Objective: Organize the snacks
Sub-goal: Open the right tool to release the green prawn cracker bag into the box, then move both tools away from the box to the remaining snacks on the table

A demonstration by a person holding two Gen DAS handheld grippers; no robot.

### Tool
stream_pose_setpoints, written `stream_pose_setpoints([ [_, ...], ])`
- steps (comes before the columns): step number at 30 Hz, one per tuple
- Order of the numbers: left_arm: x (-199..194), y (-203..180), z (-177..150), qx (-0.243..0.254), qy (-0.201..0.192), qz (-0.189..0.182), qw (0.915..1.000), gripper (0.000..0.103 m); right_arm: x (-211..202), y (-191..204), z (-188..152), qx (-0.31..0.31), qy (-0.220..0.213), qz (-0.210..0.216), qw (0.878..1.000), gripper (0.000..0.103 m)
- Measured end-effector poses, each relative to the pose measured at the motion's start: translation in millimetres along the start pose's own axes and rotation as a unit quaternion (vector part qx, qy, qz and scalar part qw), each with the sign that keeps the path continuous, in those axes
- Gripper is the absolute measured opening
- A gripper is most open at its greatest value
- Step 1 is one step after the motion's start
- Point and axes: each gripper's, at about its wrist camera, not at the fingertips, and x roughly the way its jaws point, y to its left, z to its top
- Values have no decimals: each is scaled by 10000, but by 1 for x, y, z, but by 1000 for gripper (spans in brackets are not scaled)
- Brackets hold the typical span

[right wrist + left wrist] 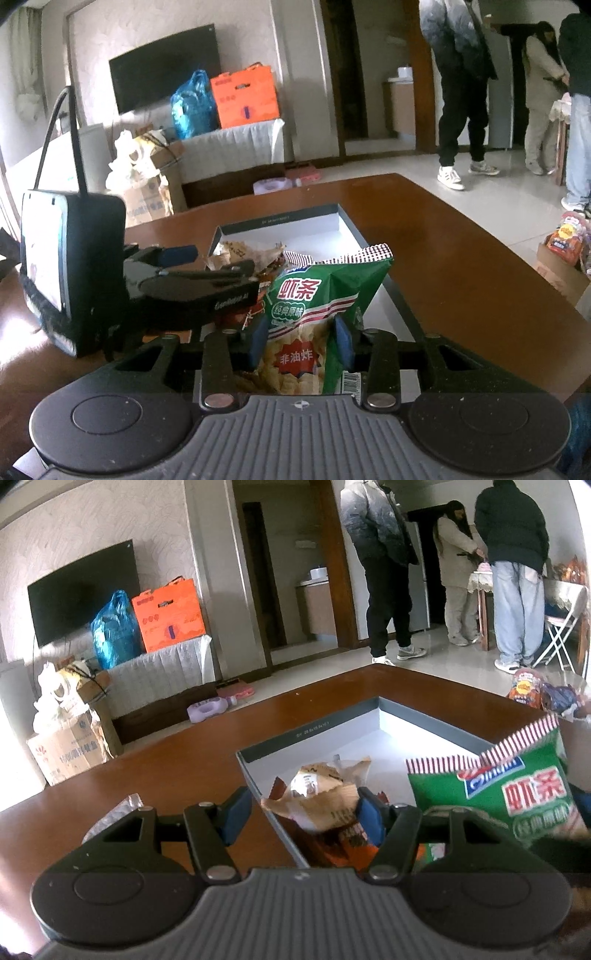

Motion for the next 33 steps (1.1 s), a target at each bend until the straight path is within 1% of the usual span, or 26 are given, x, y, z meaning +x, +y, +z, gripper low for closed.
stream_pose_setpoints([
  [5, -17, 4, -5, 67, -47, 4, 10000, 62, -8, 5, -2, 15, -5, -47, 10000, 45],
  [8, -28, 1, -6, 95, -108, -43, 9999, 62, -16, 10, -2, 2, -123, -172, 9998, 54],
  [10, -37, -3, -6, 215, -203, -88, 9995, 62, -21, 12, -2, -9, -205, -241, 9995, 56],
  [13, -50, -14, -8, 559, -359, -88, 9978, 62, -29, 15, -4, -30, -366, -346, 9987, 58],
  [15, -59, -18, -10, 721, -432, -101, 9964, 62, -35, 19, -4, -35, -514, -443, 9977, 63],
  [19, -75, -20, -12, 751, -492, -169, 9958, 62, -45, 19, -5, 38, -720, -612, 9955, 65],
  [23, -91, -21, -16, 922, -593, -158, 9938, 62, -54, 16, -8, 160, -874, -776, 9930, 73],
  [26, -103, -21, -21, 1036, -644, -208, 9923, 62, -57, 16, -11, 312, -912, -816, 9920, 77],
  [31, -123, -20, -30, 1268, -694, -299, 9890, 62, -57, 19, -20, 443, -892, -954, 9904, 79],
  [33, -131, -20, -33, 1386, -725, -347, 9871, 62, -60, 22, -23, 376, -958, -994, 9897, 81],
])
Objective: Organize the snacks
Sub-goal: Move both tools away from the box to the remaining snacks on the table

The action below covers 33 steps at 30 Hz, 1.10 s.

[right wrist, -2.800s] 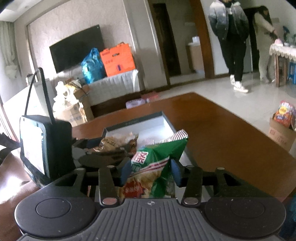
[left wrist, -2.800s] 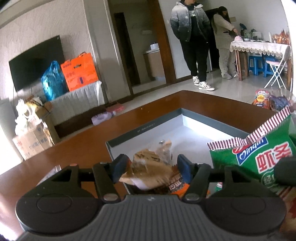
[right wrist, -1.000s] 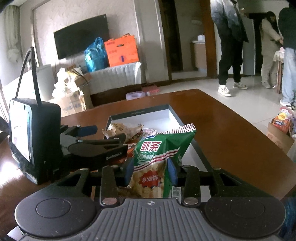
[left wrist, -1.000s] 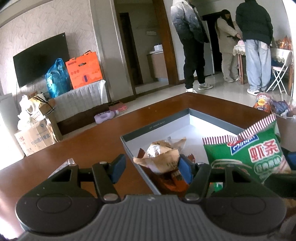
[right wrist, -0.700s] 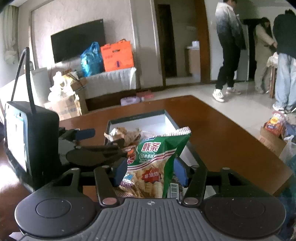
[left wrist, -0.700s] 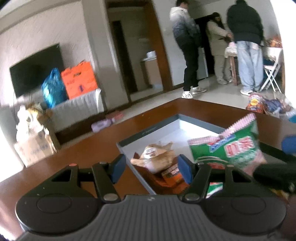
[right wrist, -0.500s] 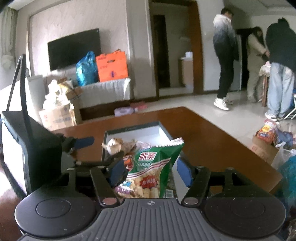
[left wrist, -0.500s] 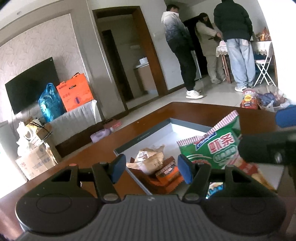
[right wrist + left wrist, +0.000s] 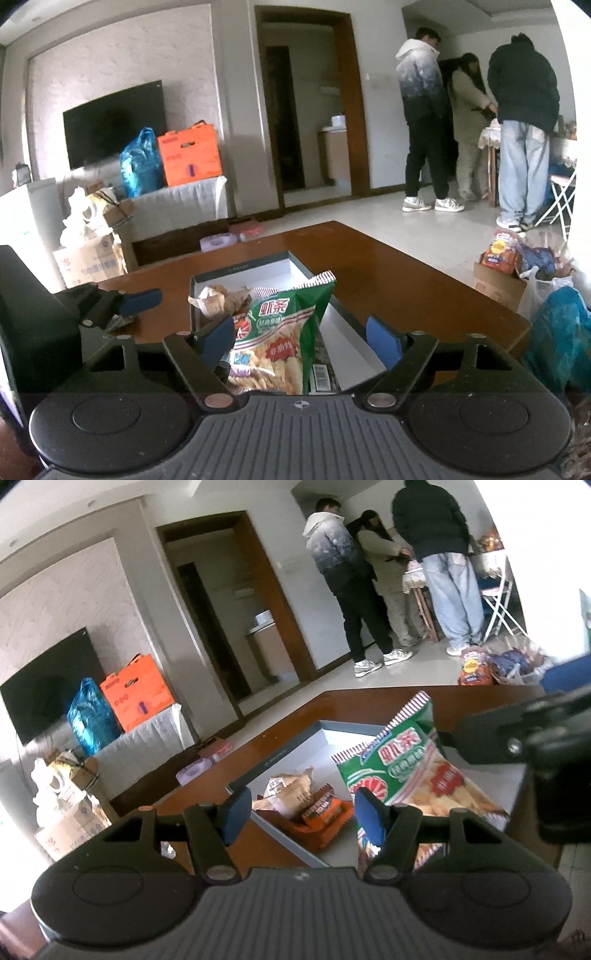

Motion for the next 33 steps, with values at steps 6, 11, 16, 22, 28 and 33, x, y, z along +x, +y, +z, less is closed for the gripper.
stream_pose_setpoints([
  [6, -22, 4, -4, -85, 28, -149, 9998, 62, -15, 12, -10, -174, -127, -25, 9998, 87],
  [11, -46, 6, -9, -109, 9, -175, 9998, 62, -26, 18, -14, -252, -148, 79, 9995, 88],
  [16, -68, 4, -11, -30, -37, -191, 9998, 62, -36, 24, -19, -300, -152, 172, 9993, 88],
  [22, -97, 3, -18, -8, -11, -177, 9998, 62, -50, 32, -25, -406, -143, 267, 9987, 89],
  [28, -121, 9, -26, -54, 38, -123, 9999, 62, -61, 39, -28, -453, -173, 432, 9979, 92],
  [33, -136, 16, -32, -69, 102, -6, 9999, 62, -66, 46, -29, -440, -126, 600, 9971, 93],
])
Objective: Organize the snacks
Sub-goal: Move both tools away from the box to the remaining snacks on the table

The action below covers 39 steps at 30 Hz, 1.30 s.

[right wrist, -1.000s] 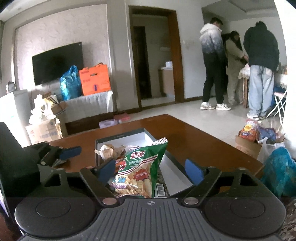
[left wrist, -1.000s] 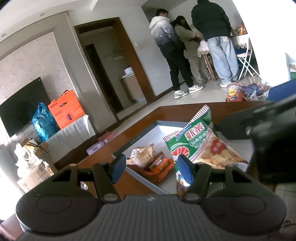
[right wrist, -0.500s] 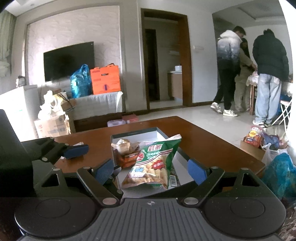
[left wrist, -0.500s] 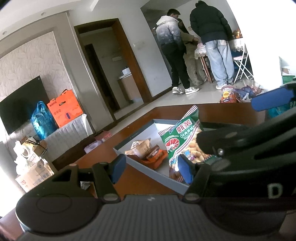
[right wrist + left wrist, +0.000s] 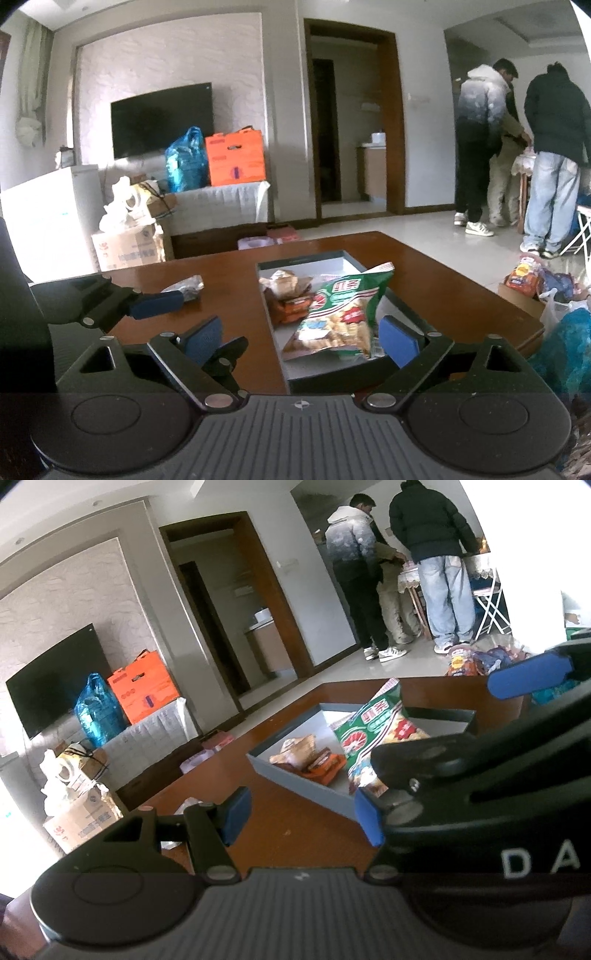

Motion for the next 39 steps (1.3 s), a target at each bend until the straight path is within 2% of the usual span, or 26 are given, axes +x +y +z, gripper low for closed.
stream_pose_setpoints([
  [7, -11, 16, -12, 13, 174, 214, 9996, 62, 1, 18, -3, -189, 49, 230, 9995, 94],
  [18, -15, 44, -30, -571, 522, 413, 9961, 62, 8, 47, -6, -200, 171, 533, 9982, 94],
  [28, -12, 56, -44, -759, 752, 662, 9921, 62, 20, 63, -11, -162, 350, 802, 9960, 94],
  [31, -7, 58, -52, -722, 857, 975, 9889, 62, 29, 71, -11, -422, 446, 864, 9944, 95],
  [34, -2, 74, -62, -819, 993, 1501, 9803, 67, 44, 76, -12, -545, 631, 1003, 9915, 96],
  [36, 1, 87, -70, -928, 1071, 2028, 9689, 80, 56, 79, -10, -521, 765, 1054, 9901, 96],
  [37, 3, 93, -74, -946, 1107, 2311, 9620, 82, 62, 80, -8, -521, 793, 1095, 9894, 96],
  [39, 8, 103, -81, -978, 1220, 2643, 9517, 84, 72, 86, -2, -596, 786, 1171, 9882, 96],
])
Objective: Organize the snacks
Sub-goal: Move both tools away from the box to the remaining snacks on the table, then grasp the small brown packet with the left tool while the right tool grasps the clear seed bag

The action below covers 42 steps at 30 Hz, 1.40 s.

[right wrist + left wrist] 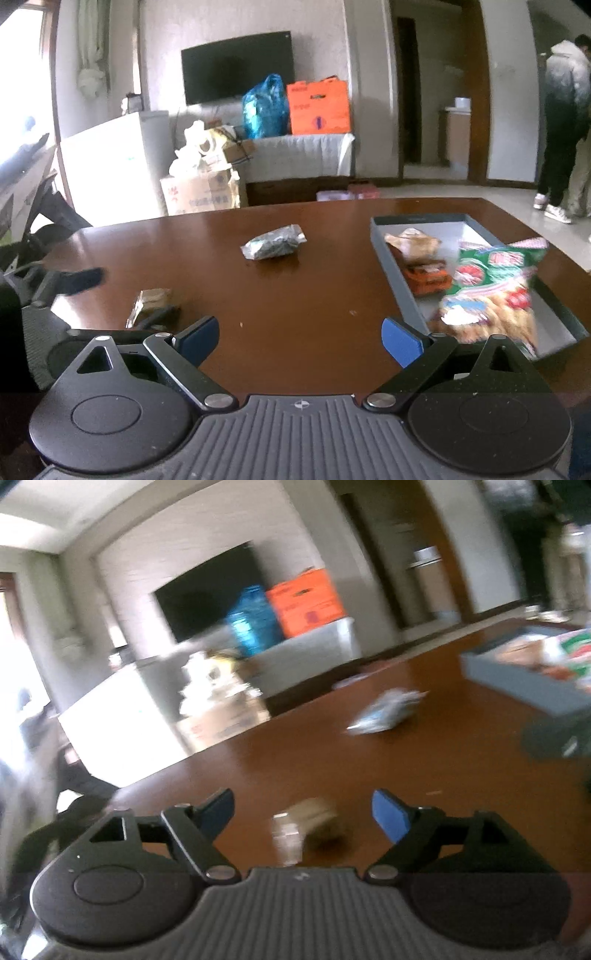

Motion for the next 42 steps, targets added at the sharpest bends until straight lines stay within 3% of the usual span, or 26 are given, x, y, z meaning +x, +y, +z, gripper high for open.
stream_pose_setpoints([
  [4, 24, 4, -7, -46, 356, 173, 9992, 84, 23, 6, 16, -183, -31, 191, 9996, 95],
  [12, 61, 7, -10, -493, 1071, -53, 9930, 85, 88, 10, 39, -341, 314, 378, 9982, 95],
  [17, 72, 10, -7, -706, 1131, -133, 9910, 85, 127, 21, 44, -350, 682, 362, 9964, 95],
  [25, 80, 15, -8, -989, 1180, -108, 9880, 91, 176, 32, 45, -507, 882, 194, 9946, 96],
  [33, 89, 13, -4, -1217, 1241, -142, 9847, 94, 210, 28, 58, -721, 814, 65, 9940, 102],
  [42, 103, 19, -1, -1593, 1385, -302, 9770, 97, 232, 29, 68, -699, 921, 341, 9927, 103],
])
